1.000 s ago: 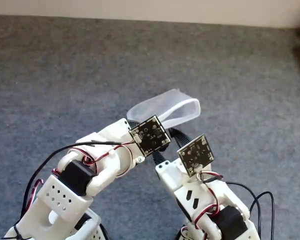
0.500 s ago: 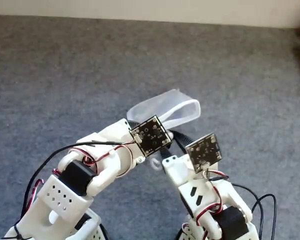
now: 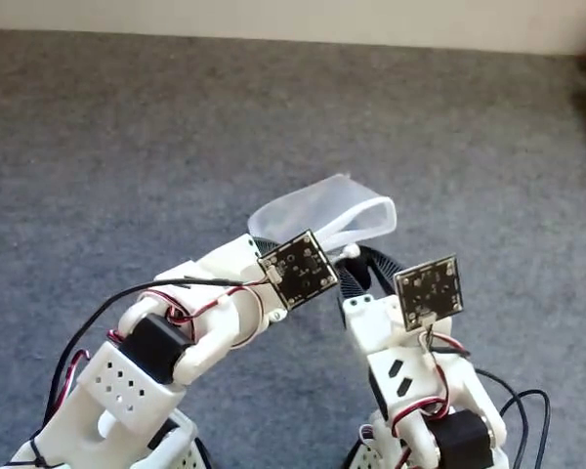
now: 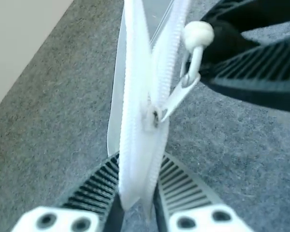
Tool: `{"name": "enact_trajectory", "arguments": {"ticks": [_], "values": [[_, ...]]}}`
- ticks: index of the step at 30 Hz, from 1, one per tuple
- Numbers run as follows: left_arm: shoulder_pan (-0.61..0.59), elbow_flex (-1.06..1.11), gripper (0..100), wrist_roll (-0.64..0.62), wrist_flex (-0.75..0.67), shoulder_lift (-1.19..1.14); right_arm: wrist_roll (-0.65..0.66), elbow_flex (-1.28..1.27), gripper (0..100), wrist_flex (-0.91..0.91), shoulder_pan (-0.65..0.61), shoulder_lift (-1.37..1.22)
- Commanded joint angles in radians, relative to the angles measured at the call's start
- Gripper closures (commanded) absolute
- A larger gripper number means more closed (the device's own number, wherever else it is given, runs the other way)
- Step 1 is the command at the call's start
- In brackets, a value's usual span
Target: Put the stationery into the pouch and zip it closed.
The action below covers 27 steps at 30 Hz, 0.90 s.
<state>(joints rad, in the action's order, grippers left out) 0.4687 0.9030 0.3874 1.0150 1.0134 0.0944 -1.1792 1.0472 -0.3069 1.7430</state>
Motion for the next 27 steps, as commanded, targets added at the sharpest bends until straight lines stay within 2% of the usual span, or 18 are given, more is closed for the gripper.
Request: {"name": "enact_trajectory", "arguments": {"ticks": [1,11,19,27], "values": [[-0.039,0.002,100,-0.012,0.012,0.010,-0.008,0.107,99.3,-0.004,0.068,0.007],[-0.042,0.002,100,-0.012,0.012,0.010,-0.008,0.148,99.3,-0.001,0.070,0.007],[-0.044,0.002,100,-0.029,0.012,0.010,-0.008,0.145,99.3,-0.085,0.205,0.007],[-0.044,0.002,100,-0.035,0.012,0.010,-0.008,0.148,99.3,-0.101,0.222,0.007]]}}
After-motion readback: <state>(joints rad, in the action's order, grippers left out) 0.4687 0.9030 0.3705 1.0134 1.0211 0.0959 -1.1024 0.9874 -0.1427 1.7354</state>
